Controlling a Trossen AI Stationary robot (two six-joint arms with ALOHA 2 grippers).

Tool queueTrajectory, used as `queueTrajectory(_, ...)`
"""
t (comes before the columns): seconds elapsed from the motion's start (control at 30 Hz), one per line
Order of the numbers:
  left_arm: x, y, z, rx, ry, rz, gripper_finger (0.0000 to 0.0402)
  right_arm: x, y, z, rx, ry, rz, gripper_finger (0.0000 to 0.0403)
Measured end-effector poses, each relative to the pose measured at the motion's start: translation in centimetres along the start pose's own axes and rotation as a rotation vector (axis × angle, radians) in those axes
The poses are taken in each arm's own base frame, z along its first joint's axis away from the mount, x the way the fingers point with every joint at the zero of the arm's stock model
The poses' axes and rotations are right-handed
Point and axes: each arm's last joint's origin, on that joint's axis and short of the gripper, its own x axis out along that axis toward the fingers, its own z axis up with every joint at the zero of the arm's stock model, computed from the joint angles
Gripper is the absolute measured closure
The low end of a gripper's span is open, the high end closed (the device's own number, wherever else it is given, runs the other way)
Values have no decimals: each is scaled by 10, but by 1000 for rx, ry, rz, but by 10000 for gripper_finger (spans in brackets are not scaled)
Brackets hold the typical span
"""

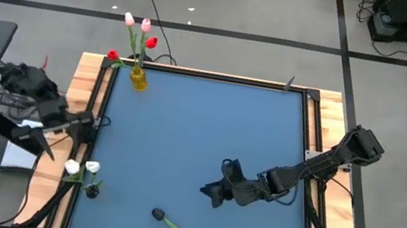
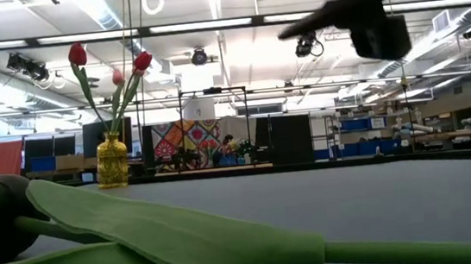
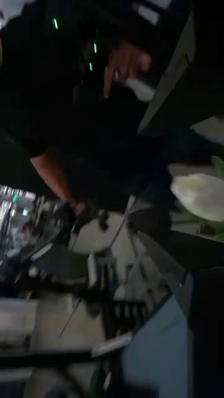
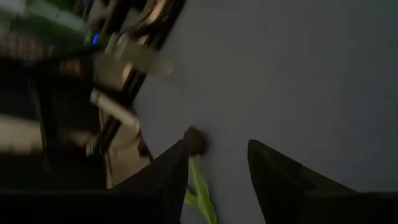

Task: Sort flowers into vase by color
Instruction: Put the black flower into the transparent vase

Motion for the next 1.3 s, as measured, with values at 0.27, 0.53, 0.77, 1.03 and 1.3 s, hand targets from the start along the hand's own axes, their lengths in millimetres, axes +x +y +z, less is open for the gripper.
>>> queueTrajectory(0.27, -6, -4, 45, 65, -44, 322, 138, -4, 11, -10, -340, 145, 100, 219)
queueTrajectory(0.53, 36, 26, 63, 165, 92, 606, 138, -6, 2, -16, -631, 209, 42, 195)
queueTrajectory(0.77, 75, 52, 82, 159, 170, 761, 138, 31, 3, -41, -849, 333, 40, 194)
queueTrajectory(1.03, 82, 60, 101, 61, 102, 870, 139, 79, 30, -68, -906, 408, 22, 194)
queueTrajectory(1.3, 80, 63, 103, 25, 79, 899, 139, 110, 26, -91, -870, 539, -5, 194)
